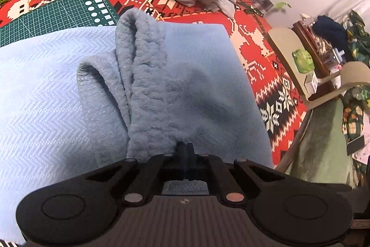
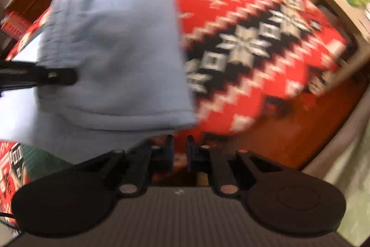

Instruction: Fold clothes

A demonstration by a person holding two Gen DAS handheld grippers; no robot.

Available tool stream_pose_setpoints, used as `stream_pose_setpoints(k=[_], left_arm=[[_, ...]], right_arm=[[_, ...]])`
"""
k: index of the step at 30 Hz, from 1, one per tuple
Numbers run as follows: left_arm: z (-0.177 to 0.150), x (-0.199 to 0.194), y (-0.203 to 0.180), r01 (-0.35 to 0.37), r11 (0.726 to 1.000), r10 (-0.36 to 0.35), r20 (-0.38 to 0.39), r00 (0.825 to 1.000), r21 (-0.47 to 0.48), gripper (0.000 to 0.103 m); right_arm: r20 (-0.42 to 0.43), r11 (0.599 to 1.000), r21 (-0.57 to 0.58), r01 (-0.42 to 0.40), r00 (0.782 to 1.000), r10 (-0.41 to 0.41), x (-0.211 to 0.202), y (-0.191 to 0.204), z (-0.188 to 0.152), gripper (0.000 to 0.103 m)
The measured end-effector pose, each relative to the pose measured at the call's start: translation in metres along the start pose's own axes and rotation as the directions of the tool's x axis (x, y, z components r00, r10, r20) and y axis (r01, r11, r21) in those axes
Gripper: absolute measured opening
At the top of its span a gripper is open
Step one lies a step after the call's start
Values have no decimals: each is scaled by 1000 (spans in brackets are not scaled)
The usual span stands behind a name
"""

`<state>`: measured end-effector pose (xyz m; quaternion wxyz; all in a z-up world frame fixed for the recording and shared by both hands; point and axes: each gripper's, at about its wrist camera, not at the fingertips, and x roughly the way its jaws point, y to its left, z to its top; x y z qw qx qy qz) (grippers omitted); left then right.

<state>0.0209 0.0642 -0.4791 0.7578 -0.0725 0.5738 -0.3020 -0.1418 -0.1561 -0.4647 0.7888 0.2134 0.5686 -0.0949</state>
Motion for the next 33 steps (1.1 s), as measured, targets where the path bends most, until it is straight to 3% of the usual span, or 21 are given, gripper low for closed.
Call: stream_pose_setpoints(k=[4,8,12,15,17,21,28,33], left_arm=[[4,-6,-8,20,1000,-19,45,999,-9,4],[22,4,-21,-3,1000,2,58,998,21,4],[38,24,-21,-35,999,34,23,999,31,4],[34,44,-12,-106,992,108,-19,994,61,3],[28,49,-8,-104,991,104,2,995,87,3],[31,43,0,-81,997,82,-10,997,9,3],[0,-16,16,-8,990,20,86,996,-142,3],[-24,-65,42,-62,988,80,123,989,-144,8]], right_arm=[[137,999,4,-54,989,53,-27,-1,18,12],[224,993,-89,-81,969,99,-29,23,50,13],[194,986,-124,-108,972,131,-4,41,80,13],[152,983,-170,-65,984,91,24,49,78,13],[168,979,-199,-49,982,83,37,49,68,13],[159,977,-209,-44,984,78,37,51,65,13],[135,973,-226,-50,987,82,15,59,72,16],[140,957,-282,-63,984,106,-7,89,64,16]])
